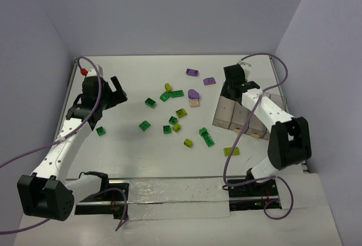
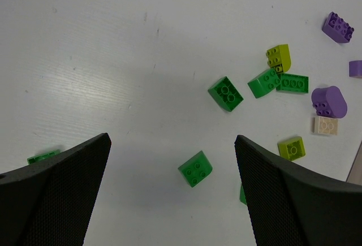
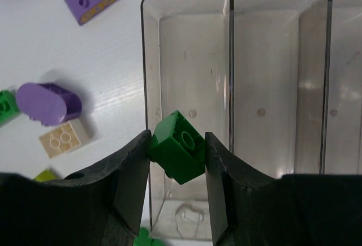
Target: Sort the legos into containers by color
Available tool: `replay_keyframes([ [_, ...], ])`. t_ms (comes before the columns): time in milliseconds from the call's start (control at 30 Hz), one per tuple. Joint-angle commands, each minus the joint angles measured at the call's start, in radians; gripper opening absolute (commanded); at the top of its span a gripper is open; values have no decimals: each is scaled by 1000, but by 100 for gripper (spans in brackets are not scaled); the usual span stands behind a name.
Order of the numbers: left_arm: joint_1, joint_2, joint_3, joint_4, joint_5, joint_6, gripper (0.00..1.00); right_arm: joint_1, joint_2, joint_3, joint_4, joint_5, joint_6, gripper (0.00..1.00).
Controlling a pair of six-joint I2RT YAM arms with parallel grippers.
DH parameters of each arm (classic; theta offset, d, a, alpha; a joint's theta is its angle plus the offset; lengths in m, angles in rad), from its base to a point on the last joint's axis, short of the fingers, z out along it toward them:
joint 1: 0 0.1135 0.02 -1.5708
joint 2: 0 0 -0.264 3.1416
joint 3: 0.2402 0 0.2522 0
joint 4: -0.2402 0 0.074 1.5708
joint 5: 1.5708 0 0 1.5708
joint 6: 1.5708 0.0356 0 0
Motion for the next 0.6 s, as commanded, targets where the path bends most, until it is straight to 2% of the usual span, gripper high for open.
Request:
replay_keyframes([
  [0, -4, -38, 19, -18, -19, 18, 99, -21, 78, 91, 93, 13, -25, 17],
  [100, -4, -47, 12, -27, -23, 18, 99, -30, 131, 131, 104, 10, -28, 29],
  [133, -4, -53, 9, -27, -22, 15, 99, -30, 149, 144, 103, 11, -30, 38],
  [167, -5, -56, 5, -30, -19, 12, 99, -33, 176, 164, 95, 13, -30, 51],
  [267, -4, -66, 3, -42, -11, 8, 99, -30, 188, 181, 82, 17, -24, 66],
  [367, -4, -78, -1, -44, -17, 6, 99, -31, 139, 141, 96, 20, -17, 70],
  [567, -5, -72, 14, -44, -17, 8, 99, -23, -104, -33, 110, -2, -24, 63],
])
